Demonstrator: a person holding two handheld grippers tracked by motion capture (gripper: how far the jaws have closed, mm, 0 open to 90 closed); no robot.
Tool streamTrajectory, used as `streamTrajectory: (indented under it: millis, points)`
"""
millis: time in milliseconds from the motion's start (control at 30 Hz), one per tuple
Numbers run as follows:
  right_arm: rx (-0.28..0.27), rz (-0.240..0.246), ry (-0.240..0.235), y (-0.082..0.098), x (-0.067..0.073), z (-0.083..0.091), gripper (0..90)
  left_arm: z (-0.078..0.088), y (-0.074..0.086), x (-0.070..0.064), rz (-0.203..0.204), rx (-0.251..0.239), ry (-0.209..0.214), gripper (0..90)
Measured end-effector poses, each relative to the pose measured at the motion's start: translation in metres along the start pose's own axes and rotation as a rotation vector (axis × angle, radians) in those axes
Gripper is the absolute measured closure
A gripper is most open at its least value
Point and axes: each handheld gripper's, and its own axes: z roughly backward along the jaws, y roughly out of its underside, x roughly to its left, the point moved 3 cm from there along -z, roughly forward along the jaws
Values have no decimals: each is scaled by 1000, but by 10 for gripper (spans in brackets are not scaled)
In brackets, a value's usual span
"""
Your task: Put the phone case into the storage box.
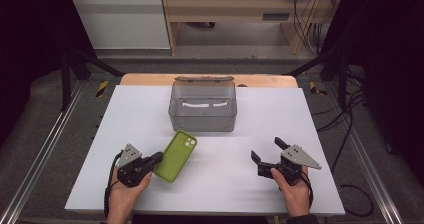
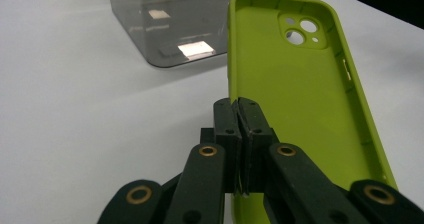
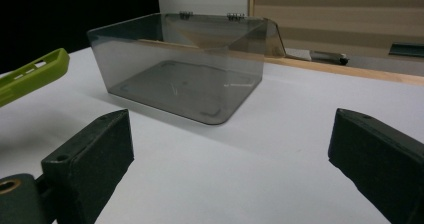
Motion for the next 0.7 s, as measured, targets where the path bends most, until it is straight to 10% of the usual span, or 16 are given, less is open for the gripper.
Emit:
streamTrajectory:
  millis: [700]
  points:
    - [-26, -57, -45, -4, 4, -2, 33, 4, -1, -1, 35, -64, 10, 885]
